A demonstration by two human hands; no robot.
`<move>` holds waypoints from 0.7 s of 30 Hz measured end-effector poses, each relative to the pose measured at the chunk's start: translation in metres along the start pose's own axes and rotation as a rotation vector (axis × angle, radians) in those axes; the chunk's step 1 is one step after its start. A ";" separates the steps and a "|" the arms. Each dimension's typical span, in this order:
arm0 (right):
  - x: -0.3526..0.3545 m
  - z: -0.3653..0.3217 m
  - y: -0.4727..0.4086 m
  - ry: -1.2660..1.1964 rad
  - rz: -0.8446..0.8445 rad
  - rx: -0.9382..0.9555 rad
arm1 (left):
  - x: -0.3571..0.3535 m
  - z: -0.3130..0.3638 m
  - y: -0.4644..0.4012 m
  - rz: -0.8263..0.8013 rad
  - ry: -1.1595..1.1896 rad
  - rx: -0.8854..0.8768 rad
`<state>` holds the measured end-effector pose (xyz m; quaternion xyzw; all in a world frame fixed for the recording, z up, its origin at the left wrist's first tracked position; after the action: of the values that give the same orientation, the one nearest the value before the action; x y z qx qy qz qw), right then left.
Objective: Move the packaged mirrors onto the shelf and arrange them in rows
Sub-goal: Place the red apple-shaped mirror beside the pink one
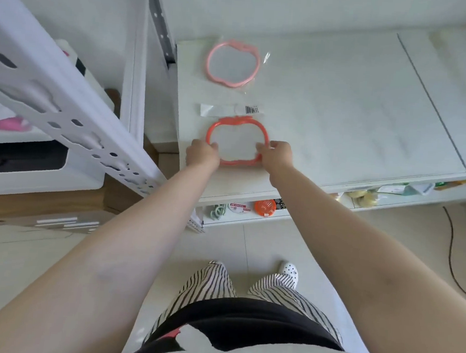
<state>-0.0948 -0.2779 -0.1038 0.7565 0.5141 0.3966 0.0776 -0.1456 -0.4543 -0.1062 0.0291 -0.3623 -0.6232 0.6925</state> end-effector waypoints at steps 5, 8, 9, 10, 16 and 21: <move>0.015 0.026 0.015 -0.052 0.132 -0.063 | -0.014 -0.008 0.016 0.050 0.038 -0.084; 0.036 0.036 0.022 -0.085 0.171 -0.060 | -0.026 -0.002 0.027 0.006 0.158 -0.187; 0.045 0.040 0.023 -0.088 0.185 -0.050 | -0.030 0.000 0.030 -0.015 0.195 -0.212; 0.054 0.044 0.023 -0.094 0.201 -0.039 | -0.034 0.002 0.035 -0.037 0.225 -0.229; 0.114 0.081 0.031 -0.196 0.259 -0.057 | -0.070 0.026 0.076 -0.157 0.293 -0.332; 0.195 0.140 0.049 -0.283 0.405 -0.039 | -0.149 0.047 0.130 -0.292 0.174 -0.420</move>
<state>0.0658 -0.0957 -0.0706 0.8906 0.3282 0.3040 0.0825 -0.0558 -0.2744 -0.0769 -0.0100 -0.1561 -0.7731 0.6146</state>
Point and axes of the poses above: each hand's wrist, its own y-axis away from the middle knuckle, its own x-axis out of the back of the hand, z = x × y, the point moved 5 cm from there along -y, towards the middle knuckle, and after that the axes turned 15 degrees about y, right-handed, at the moved point
